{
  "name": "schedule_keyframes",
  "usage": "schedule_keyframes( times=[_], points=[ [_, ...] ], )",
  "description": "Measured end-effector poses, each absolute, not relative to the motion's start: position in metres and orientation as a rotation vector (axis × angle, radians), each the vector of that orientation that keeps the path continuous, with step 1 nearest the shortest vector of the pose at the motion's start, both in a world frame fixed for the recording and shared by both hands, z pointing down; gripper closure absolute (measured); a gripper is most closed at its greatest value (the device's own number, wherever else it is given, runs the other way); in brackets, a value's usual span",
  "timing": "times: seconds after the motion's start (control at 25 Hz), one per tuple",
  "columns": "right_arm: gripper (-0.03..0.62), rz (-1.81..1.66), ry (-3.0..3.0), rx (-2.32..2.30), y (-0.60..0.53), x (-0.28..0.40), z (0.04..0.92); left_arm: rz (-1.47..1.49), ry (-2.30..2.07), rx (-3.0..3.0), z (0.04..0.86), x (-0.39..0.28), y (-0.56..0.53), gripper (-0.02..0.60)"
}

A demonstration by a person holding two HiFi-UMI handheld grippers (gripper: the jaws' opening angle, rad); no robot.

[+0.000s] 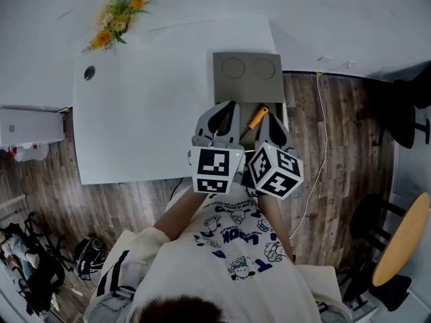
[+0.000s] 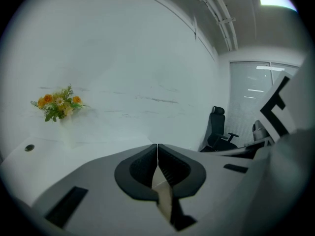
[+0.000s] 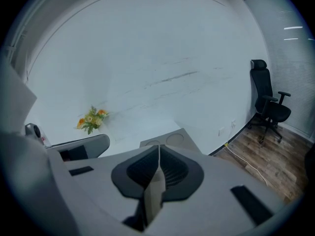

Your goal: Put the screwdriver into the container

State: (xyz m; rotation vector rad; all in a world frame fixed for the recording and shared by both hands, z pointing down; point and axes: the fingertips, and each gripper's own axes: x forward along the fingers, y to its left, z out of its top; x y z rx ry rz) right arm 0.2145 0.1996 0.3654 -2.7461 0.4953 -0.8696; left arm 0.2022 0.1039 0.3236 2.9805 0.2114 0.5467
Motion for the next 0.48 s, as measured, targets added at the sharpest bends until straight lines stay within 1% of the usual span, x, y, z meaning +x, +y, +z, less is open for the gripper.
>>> schedule_keyframes(
  times=[0.48],
  points=[
    [0.560, -0.866, 0.480, -2.738, 0.2052, 0.2110, 0.3651, 0.549, 0.229, 2.984, 0.3232, 0.1999, 0.1099, 0.561]
  ],
)
